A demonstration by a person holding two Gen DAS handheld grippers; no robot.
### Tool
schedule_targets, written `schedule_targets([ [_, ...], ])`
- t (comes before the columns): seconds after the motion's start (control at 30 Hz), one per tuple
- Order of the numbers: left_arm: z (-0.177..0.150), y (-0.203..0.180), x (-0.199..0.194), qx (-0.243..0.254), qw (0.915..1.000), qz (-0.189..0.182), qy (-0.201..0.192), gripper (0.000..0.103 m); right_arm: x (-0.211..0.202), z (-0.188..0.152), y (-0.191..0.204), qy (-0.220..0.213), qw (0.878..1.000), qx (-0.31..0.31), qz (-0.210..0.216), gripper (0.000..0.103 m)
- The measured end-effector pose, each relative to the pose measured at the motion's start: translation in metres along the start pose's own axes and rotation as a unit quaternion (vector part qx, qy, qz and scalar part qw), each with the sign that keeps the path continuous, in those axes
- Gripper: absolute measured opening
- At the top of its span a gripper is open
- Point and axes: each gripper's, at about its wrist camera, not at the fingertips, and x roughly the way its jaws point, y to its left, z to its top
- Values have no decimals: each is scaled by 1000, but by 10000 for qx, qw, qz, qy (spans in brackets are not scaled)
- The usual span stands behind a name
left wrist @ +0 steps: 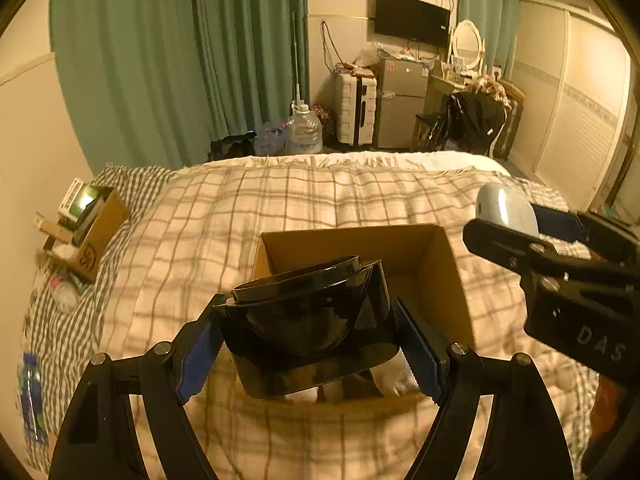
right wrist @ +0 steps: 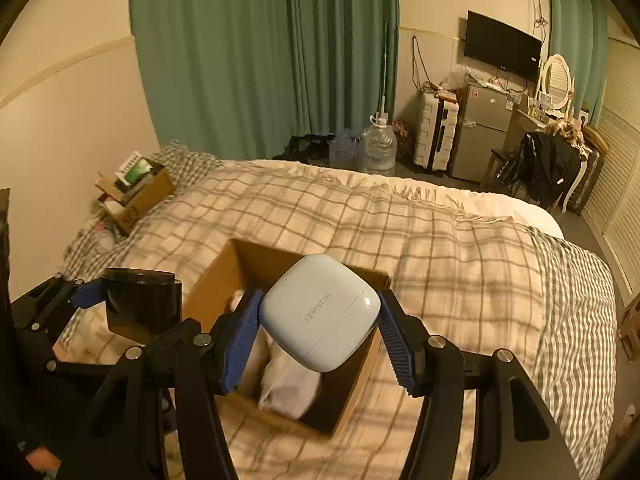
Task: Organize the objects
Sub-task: 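Carry both cases into the box and open both tools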
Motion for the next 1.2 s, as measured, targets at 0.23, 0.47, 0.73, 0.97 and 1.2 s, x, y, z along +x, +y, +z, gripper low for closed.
schedule_targets([
  [0.23,-1,-7,62,248,9992,-235,205,83,73,5,-11,453,9990,40,17,58],
  [0.47,-9,-9,104,400,9971,-443,479,83,124,-11,-16,807,9965,197,109,58],
  [0.73,-21,-13,123,417,9958,-483,655,83,142,-24,-16,878,9959,166,142,58],
  [0.97,-22,-14,115,383,9954,-541,689,99,126,-19,-19,763,9962,199,358,69],
  [1.2,1,-11,71,382,9975,-536,239,103,80,2,-25,425,9986,237,227,82],
])
